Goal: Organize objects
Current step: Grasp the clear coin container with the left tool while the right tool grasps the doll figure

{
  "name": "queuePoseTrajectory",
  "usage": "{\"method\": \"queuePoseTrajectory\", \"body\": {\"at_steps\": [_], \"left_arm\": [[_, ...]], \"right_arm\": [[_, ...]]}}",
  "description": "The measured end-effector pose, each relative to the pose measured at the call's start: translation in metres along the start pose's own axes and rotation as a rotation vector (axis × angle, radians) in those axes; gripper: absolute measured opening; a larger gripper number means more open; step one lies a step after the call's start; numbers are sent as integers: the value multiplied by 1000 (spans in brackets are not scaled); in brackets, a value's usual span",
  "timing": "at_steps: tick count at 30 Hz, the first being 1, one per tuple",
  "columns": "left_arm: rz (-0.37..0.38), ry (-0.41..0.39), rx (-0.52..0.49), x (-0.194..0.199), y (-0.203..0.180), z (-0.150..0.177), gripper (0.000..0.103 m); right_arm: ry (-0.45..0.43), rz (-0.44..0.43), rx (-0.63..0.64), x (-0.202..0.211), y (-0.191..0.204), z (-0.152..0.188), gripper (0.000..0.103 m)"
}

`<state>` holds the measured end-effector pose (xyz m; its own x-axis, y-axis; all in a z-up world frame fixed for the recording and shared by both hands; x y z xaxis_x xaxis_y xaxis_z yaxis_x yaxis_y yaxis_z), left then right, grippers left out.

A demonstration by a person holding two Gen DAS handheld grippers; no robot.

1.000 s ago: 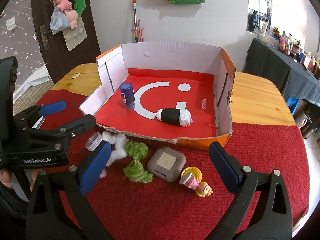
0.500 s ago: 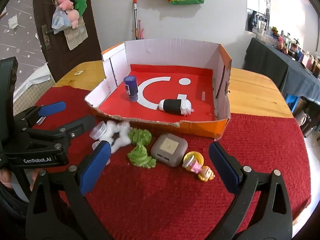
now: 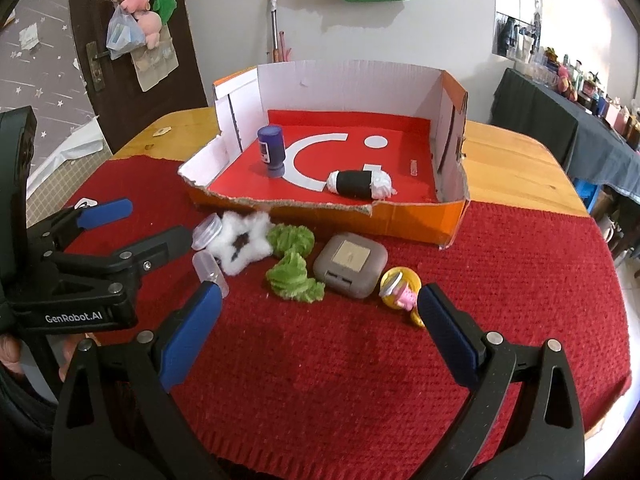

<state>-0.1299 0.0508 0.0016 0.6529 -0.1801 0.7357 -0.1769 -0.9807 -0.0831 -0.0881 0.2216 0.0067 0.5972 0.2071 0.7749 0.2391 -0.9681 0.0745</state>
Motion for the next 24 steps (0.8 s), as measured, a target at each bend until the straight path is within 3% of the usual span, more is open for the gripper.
{"method": "queuePoseTrajectory", "body": {"at_steps": [8, 14, 24], "left_arm": [[14, 22, -8, -3, -4, 15, 103], [27, 35, -16, -6, -9, 22, 102], [60, 81, -21, -24, -15, 30, 88]], "right_arm": [[13, -15, -16, -6, 0, 12, 98], [28, -14, -38, -12, -6, 20, 84], [62, 24, -97, -28, -37, 27, 68]]}}
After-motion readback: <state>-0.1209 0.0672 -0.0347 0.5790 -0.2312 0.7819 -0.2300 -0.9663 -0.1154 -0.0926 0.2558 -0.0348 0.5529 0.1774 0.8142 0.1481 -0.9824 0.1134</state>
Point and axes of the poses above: each gripper's, at about its wrist camera, not at the fingertips, and x roughly against the way its jaws point, y to its left, z to its underside, the point moved 9 cm from there along -x, roughly the way its jaws point, and after that the axes turned 5 degrees about y, right-handed, at the moved point
